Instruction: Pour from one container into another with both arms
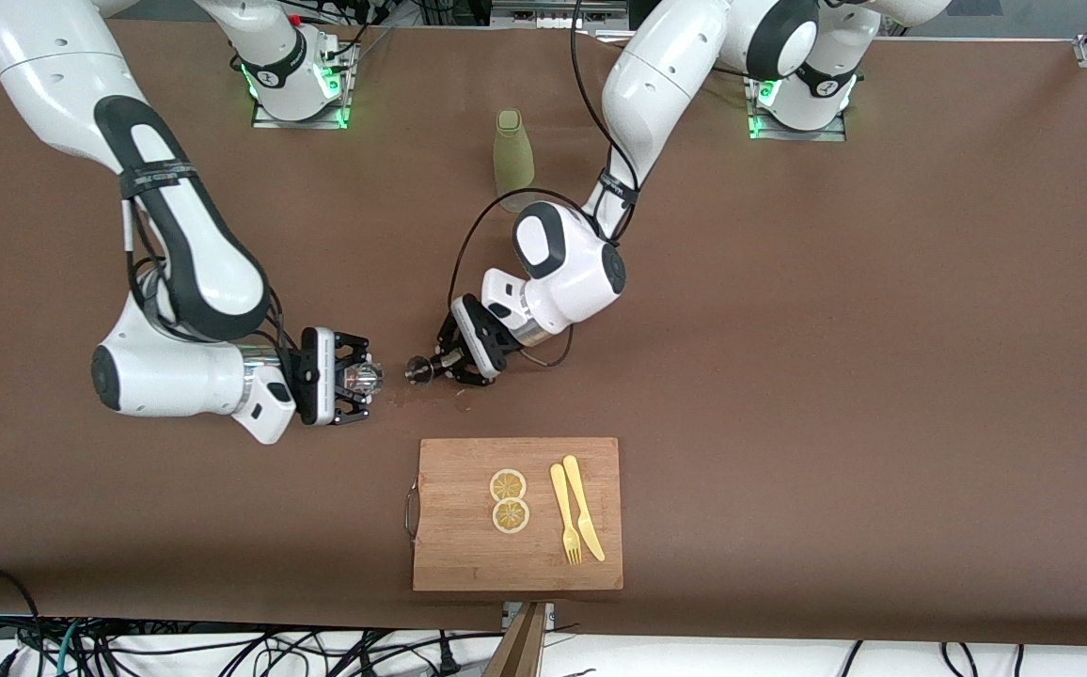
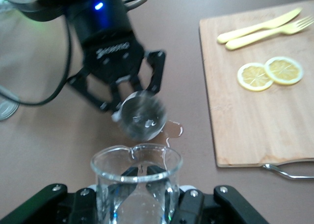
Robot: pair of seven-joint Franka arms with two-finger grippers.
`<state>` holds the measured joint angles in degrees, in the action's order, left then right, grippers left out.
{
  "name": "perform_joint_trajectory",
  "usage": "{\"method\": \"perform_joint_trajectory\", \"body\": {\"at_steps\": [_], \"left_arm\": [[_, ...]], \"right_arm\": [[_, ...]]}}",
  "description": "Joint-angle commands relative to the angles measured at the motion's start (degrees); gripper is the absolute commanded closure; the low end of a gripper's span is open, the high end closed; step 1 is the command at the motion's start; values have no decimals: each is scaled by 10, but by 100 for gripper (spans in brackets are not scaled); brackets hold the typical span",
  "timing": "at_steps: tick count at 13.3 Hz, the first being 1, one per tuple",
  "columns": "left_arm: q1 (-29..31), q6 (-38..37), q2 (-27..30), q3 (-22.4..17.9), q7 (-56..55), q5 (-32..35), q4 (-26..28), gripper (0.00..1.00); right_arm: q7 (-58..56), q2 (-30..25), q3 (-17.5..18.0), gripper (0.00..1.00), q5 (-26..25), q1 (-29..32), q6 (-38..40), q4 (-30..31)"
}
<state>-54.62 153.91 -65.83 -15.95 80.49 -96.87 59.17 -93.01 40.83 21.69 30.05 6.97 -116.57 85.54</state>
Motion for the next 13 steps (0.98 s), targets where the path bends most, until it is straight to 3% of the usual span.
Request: {"method": "perform_joint_trajectory", "body": {"at_steps": [1,5,8,11,13], "left_arm": [[64,-42,24,32,65,-16,-11,100],[160,-120,75,107,170,-15,48,100],[252,-291,99,119,252,-13,97,100],[339,-467,109,118,299,70,116,100],[383,-546,123,118,350,85,144,100]], "right_arm": [[-98,-8,-37,85,104,11,14,24],[-225,2,-99,84,203,13,65,44],[-318,12,-146,85,256,13,92,68],[-401,31,-187,84,301,13,131,76],[-448,46,-211,84,322,13,156,77]]}}
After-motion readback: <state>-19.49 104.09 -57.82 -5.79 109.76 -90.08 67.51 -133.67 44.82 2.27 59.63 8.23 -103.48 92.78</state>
